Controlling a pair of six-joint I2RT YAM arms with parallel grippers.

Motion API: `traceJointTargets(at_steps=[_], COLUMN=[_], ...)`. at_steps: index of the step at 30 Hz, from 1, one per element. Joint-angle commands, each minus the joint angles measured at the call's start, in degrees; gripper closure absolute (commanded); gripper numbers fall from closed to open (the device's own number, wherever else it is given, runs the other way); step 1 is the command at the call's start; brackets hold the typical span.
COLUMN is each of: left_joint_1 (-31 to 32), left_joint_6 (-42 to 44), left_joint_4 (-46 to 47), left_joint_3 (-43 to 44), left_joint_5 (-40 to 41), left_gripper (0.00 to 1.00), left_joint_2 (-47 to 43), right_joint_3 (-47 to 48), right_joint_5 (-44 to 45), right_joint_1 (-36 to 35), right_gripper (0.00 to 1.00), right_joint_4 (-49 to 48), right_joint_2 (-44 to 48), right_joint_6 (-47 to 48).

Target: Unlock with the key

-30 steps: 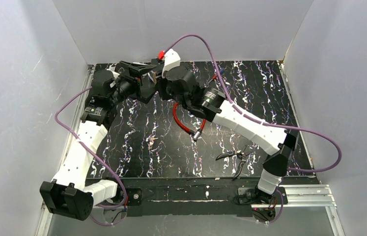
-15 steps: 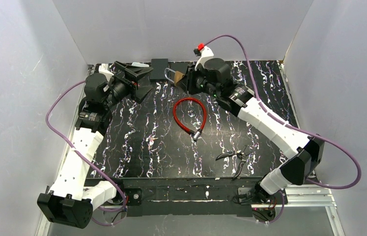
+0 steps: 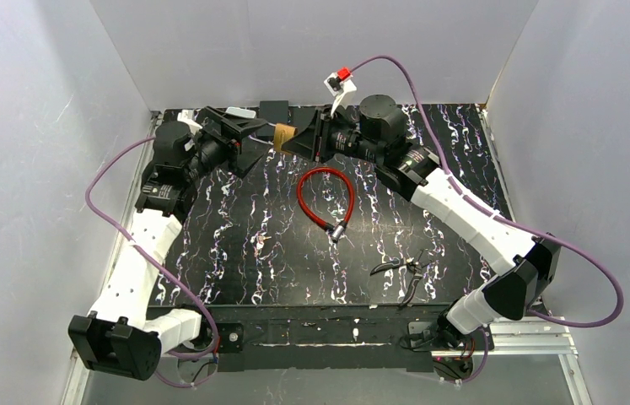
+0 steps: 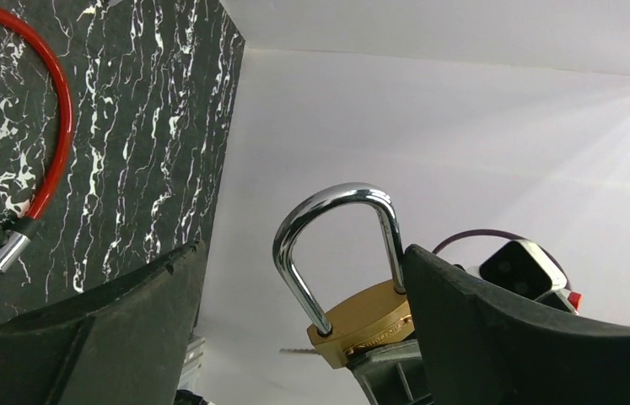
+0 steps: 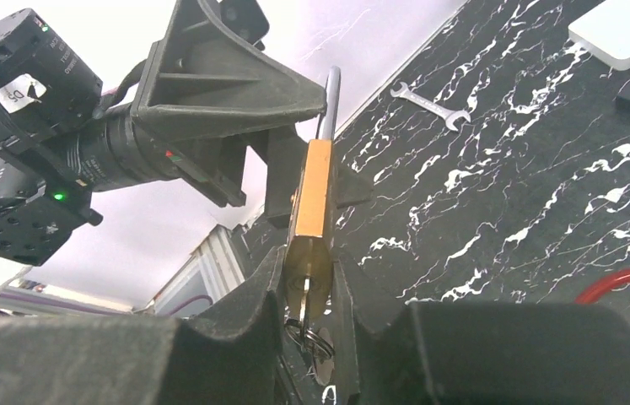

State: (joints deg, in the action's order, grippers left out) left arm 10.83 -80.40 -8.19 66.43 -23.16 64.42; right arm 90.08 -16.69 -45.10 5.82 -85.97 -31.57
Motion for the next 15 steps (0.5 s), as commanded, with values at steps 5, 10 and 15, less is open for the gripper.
traceJointTargets(at_steps=[5, 10, 15], left_joint_1=[0.83, 0.95, 0.95], left_joint_6=[0.82, 0.47, -0.06], left_joint_4=[-0.25, -0.25, -0.95], left_joint_3=[3.06, 2.51, 2.03], left_joint_5=[0.57, 0.39, -0.36], left_gripper=[0.23, 0.3, 0.48], left_joint_2=[2.1, 2.31, 2.72], right_joint_3=[2.2, 3.73, 6.73], right_joint_5=[-6.14, -7.68, -9.15], right_joint_1=[0.01, 0.01, 0.01], right_gripper=[0.99, 0.99, 0.99], right_joint_4=[-11.41, -10.69, -7.47], right_joint_2=[0.23, -0.98, -2.43], right_joint_6=[-2.92, -1.24, 3.21])
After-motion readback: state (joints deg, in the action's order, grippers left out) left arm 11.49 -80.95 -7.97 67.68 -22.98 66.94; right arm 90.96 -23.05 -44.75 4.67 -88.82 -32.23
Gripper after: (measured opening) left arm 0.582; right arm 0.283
